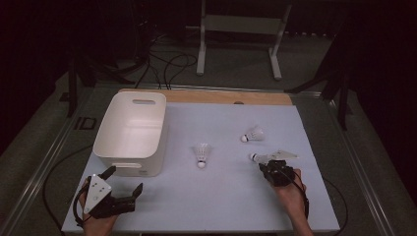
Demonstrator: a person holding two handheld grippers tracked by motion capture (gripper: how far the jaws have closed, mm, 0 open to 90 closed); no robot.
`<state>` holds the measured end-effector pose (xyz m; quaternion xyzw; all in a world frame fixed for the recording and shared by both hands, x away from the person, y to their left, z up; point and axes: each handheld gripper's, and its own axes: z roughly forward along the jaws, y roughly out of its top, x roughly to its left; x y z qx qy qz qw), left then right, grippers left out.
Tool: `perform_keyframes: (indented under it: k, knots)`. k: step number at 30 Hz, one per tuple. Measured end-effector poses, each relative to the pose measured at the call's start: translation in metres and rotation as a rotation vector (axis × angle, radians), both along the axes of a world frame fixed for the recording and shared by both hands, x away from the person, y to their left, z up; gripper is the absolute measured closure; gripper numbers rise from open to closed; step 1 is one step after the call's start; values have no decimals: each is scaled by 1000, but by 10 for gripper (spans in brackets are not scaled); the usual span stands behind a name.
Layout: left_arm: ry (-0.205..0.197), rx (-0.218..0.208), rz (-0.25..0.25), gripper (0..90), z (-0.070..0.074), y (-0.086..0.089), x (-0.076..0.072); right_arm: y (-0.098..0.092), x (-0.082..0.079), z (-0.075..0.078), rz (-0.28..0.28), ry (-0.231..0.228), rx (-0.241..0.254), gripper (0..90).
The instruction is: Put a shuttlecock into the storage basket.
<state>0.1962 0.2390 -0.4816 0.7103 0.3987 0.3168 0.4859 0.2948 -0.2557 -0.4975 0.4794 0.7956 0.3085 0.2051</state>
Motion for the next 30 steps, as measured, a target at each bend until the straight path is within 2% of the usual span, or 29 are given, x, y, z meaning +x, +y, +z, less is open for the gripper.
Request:
perform_keyframes:
  k: [13,21,30]
  knots:
    - [3,2,-1,0,0,0,0,4,1,15,54,-30,-35,895]
    - [4,4,-3,0,0,-1,1,8,1,19,78,-39,-61,894]
    - [4,3,-2,0,0,0,0,11,2,26,97,-47,-70,893]
